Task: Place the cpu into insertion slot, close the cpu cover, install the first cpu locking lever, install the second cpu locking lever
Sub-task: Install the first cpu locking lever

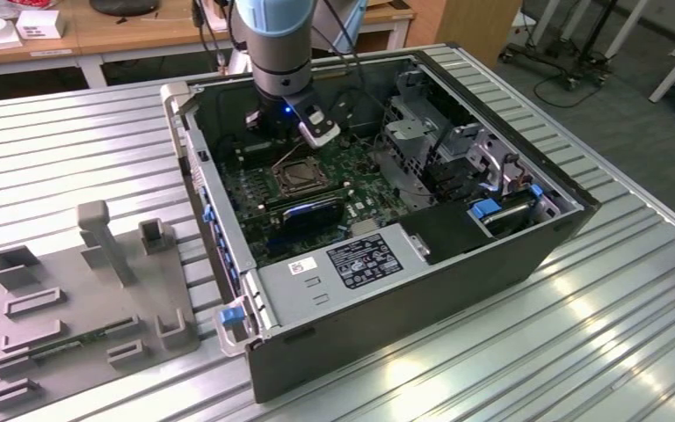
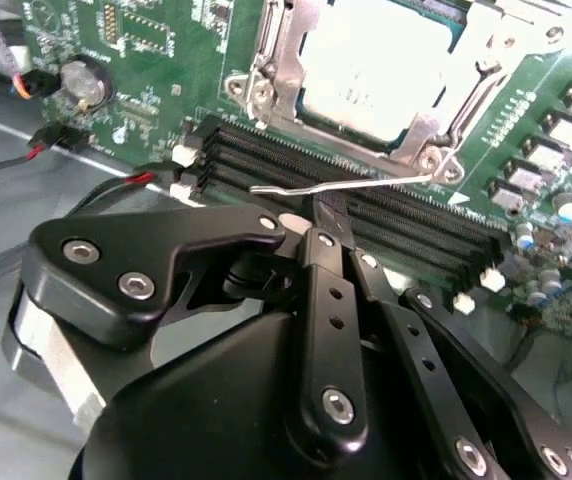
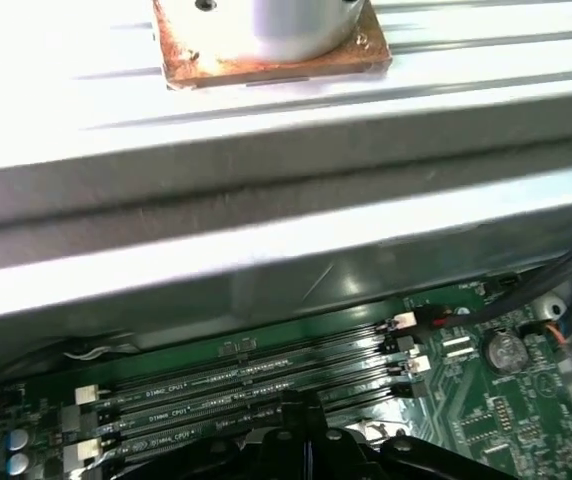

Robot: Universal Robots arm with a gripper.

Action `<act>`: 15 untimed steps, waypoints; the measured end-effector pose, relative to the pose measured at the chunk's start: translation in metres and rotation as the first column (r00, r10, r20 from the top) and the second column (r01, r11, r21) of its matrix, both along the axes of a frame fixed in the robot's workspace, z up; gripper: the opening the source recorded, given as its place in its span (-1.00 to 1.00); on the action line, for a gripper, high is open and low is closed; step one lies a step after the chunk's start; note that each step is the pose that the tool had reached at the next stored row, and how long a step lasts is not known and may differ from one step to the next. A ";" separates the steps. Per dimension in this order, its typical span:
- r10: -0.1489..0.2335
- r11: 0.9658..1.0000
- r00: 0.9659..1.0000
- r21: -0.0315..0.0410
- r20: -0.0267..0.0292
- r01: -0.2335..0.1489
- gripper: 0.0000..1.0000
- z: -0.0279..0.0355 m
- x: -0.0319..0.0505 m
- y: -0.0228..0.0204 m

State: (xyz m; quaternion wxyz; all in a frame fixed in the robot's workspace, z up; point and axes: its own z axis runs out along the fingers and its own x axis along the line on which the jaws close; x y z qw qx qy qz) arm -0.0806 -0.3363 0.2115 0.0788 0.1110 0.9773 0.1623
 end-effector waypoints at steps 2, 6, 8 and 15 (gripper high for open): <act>0.000 1.000 1.000 0.000 0.000 0.000 -0.79 0.0052 0.0000 0.0000; 0.000 1.000 1.000 0.000 0.000 0.000 -0.79 0.0130 0.0000 -0.0001; 0.001 1.000 1.000 0.000 0.000 -0.001 -0.79 0.0135 0.0001 0.0001; 0.000 1.000 1.000 -0.001 0.001 0.000 -0.79 0.0133 -0.0009 -0.0003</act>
